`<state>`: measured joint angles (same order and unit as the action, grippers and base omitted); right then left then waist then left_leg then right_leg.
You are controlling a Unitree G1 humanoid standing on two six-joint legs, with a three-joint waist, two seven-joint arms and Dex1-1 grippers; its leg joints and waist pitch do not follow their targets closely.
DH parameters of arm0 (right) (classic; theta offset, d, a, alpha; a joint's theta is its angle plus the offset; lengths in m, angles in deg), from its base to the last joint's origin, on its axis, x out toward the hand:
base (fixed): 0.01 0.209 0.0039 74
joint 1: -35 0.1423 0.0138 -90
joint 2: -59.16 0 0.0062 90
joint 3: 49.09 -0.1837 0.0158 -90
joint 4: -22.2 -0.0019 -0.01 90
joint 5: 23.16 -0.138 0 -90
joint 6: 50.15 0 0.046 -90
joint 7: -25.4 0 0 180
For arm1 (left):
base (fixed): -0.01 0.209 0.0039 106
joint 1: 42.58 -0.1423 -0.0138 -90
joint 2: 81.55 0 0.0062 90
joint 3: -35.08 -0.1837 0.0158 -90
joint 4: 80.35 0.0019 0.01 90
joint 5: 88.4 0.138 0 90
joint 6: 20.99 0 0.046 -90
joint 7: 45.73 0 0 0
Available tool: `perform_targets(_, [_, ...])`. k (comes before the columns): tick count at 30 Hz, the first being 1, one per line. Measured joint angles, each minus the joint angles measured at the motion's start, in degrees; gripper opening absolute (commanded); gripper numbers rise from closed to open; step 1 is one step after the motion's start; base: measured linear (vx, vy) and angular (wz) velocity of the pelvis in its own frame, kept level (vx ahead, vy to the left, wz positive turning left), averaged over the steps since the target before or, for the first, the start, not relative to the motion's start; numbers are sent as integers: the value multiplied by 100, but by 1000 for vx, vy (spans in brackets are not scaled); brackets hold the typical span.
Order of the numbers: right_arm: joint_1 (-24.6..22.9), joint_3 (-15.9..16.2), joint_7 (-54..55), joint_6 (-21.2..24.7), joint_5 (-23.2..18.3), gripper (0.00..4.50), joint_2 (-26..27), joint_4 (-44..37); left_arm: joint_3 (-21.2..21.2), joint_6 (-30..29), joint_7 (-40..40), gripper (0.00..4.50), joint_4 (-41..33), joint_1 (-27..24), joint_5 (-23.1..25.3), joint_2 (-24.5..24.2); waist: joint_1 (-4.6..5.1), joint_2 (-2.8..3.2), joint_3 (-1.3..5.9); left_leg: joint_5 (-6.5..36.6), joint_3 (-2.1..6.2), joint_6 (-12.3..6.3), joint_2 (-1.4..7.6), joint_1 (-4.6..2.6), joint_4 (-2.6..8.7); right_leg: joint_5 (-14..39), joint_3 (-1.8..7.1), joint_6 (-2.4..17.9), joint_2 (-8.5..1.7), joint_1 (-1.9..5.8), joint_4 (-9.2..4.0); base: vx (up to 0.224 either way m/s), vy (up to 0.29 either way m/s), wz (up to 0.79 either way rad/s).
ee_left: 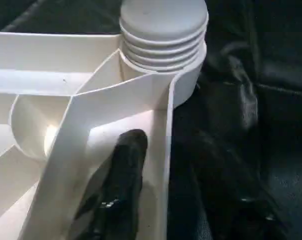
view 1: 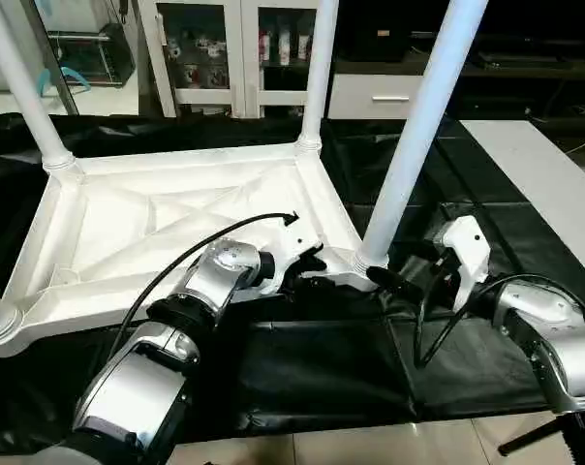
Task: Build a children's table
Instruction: Rotate table base, then rotate leg to tighten
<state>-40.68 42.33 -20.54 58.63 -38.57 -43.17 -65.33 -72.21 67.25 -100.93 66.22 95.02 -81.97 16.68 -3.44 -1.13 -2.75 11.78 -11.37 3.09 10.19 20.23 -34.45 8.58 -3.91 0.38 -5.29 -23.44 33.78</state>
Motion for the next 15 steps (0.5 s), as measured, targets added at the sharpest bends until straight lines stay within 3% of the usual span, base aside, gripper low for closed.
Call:
perform_targets(10, [-1, -48, -11, 0, 3, 382, -70, 1, -239, -50, -337, 66, -175, 34, 254, -367, 145, 22, 14, 0, 4, 1, 1, -7, 9, 19, -3, -32, 3, -1, 1, 0, 0, 0])
perform_targets(15, [0, -47, -76, -5, 3, 382, -73, 2, -224, -108, -457, 23, -318, -12, 235, -506, 166, 21, 13, 0, 2, 1, 1, -2, 19, 19, -3, -30, 4, -10, -1, 0, 0, 0])
